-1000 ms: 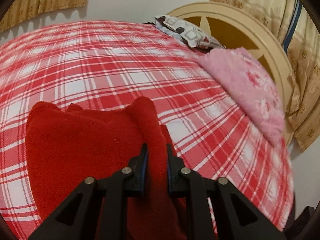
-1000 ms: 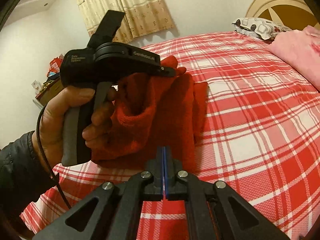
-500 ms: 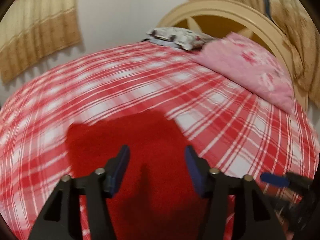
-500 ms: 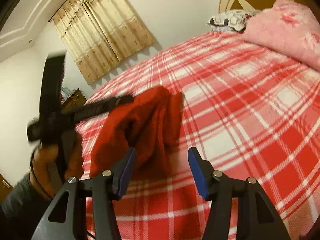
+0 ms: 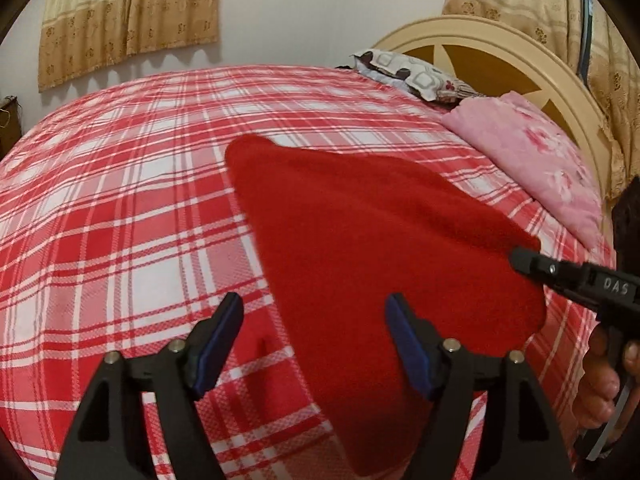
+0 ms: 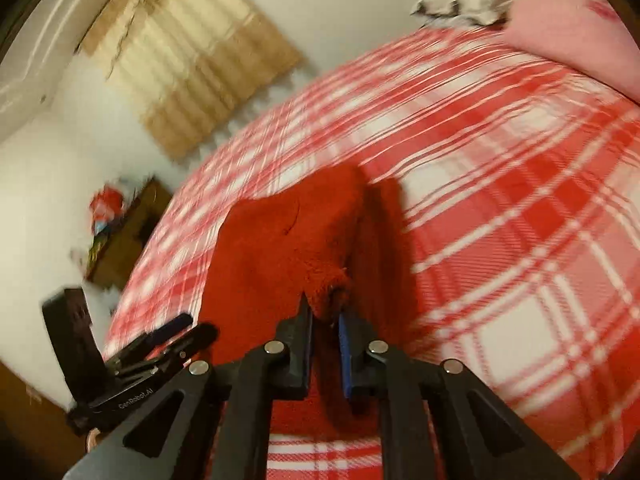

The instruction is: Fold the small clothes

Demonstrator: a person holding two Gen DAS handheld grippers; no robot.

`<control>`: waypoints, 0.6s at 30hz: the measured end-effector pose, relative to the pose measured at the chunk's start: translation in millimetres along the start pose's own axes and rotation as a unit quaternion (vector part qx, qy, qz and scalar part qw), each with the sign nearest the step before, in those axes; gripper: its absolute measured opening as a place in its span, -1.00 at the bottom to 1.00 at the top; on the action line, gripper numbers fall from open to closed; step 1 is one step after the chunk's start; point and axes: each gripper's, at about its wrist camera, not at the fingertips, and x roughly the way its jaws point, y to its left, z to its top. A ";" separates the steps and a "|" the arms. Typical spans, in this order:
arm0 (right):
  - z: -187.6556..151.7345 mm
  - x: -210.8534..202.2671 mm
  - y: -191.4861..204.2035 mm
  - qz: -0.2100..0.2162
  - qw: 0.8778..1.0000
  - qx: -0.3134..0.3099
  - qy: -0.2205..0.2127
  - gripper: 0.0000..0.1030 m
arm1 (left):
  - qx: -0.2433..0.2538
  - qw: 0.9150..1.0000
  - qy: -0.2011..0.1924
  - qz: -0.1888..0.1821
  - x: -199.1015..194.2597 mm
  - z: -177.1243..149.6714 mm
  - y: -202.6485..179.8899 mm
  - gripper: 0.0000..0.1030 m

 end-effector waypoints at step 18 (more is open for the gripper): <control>27.2 -8.7 54.8 -0.008 0.990 -0.135 -0.025 -0.02 | -0.024 1.000 0.003 -0.005 10.1 -13.0 7.4 0.72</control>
